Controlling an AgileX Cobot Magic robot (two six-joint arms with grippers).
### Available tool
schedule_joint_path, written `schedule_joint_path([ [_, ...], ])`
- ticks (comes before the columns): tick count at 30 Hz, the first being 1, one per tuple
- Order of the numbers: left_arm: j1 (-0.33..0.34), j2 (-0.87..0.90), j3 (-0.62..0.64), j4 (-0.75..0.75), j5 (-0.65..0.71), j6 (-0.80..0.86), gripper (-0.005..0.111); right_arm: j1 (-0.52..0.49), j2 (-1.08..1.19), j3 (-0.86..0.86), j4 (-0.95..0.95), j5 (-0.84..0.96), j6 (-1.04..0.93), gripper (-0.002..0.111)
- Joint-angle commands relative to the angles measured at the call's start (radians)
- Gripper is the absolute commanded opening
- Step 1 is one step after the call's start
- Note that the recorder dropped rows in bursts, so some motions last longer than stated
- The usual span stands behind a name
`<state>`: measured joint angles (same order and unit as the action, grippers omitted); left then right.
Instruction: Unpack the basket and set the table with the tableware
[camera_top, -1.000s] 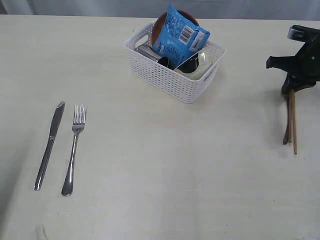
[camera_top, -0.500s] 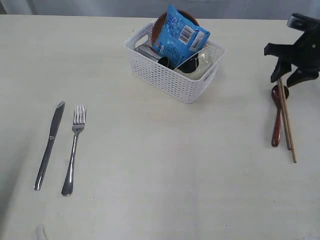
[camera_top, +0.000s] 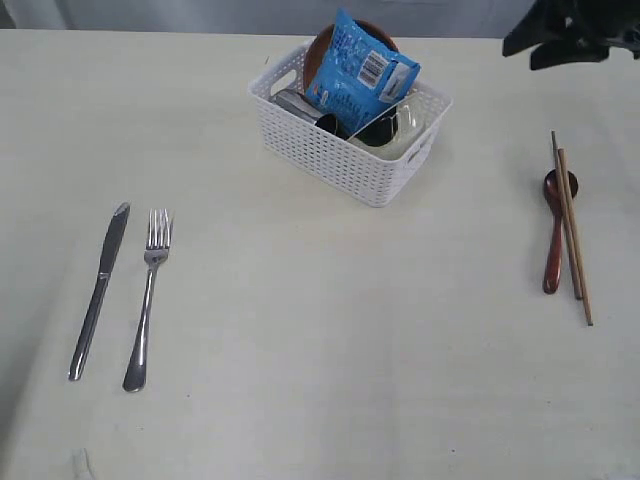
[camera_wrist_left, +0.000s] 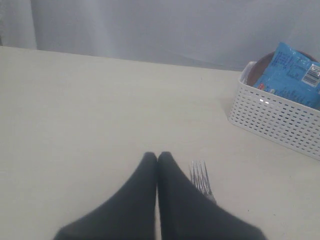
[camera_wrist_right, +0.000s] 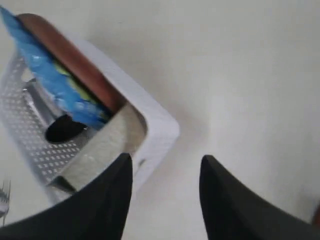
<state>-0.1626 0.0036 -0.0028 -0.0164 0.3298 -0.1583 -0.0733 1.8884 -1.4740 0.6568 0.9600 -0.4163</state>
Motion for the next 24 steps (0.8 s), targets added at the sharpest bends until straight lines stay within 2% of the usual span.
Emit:
schedule_joint_path([
  [1, 0.001, -0.004, 0.003, -0.003, -0.009, 0.001, 0.000, 0.082, 0.010, -0.067, 0.041, 0.008, -0.109, 0.042],
  [9, 0.001, -0.004, 0.003, -0.003, -0.009, 0.001, 0.000, 0.218, 0.084, -0.238, -0.030, -0.020, -0.135, 0.042],
  [15, 0.001, -0.004, 0.003, -0.003, -0.009, 0.001, 0.000, 0.237, 0.176, -0.313, -0.092, 0.008, -0.085, 0.042],
  [24, 0.001, -0.004, 0.003, -0.003, -0.009, 0.001, 0.000, 0.239, 0.257, -0.318, -0.085, 0.054, -0.073, 0.042],
])
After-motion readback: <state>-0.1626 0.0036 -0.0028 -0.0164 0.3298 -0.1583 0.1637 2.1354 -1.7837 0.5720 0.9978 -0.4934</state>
